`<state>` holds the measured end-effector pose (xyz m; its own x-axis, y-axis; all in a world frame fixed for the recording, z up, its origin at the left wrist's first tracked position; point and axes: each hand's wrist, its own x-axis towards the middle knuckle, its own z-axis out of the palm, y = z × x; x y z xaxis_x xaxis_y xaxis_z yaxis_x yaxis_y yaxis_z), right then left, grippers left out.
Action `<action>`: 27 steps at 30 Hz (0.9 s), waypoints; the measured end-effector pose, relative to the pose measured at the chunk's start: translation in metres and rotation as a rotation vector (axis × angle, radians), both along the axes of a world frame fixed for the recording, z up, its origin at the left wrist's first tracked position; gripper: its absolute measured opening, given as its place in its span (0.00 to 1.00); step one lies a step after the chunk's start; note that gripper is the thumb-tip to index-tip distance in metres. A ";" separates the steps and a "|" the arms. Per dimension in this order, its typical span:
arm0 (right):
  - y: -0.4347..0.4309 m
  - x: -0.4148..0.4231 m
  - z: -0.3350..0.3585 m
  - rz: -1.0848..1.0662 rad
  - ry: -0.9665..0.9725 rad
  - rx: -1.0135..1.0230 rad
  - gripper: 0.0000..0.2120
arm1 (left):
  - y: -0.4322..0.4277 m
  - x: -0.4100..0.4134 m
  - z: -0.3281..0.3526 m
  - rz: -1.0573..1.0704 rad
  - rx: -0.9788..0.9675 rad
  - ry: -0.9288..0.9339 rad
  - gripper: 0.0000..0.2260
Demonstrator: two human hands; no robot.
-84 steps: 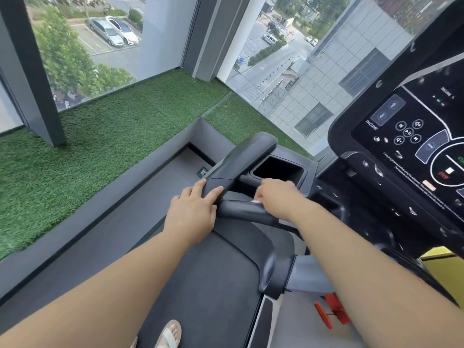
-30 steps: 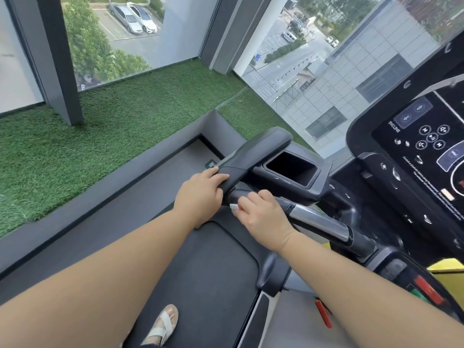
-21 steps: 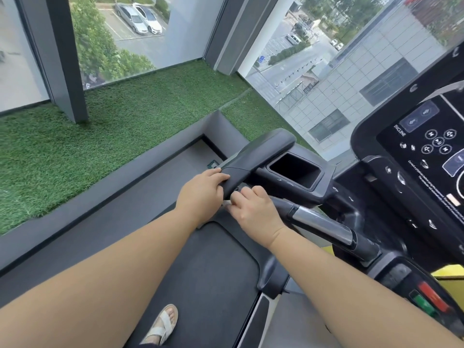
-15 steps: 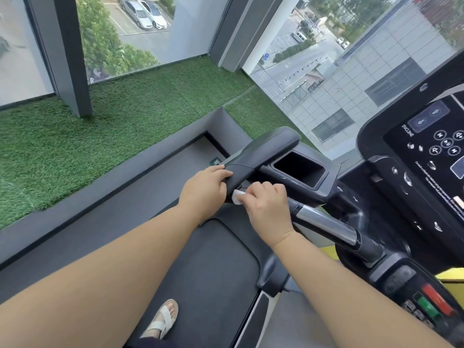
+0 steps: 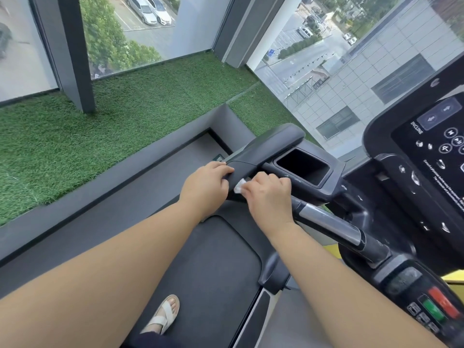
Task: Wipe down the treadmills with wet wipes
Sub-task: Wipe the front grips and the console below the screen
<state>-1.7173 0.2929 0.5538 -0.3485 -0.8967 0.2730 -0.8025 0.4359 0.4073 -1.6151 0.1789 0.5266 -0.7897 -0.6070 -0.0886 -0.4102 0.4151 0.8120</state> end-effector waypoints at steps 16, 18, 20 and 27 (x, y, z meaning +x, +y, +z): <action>-0.010 -0.021 0.026 -0.274 -0.498 0.080 0.08 | 0.002 -0.002 -0.002 0.001 -0.051 0.007 0.19; -0.011 -0.013 0.024 -0.213 -0.440 0.198 0.10 | 0.002 -0.003 -0.003 0.007 -0.054 0.004 0.19; -0.013 -0.009 0.023 -0.189 -0.415 0.260 0.12 | 0.003 -0.004 -0.002 0.008 -0.057 -0.003 0.19; 0.007 -0.050 0.066 -0.462 -0.679 0.302 0.10 | 0.004 -0.003 -0.006 -0.051 -0.159 -0.061 0.19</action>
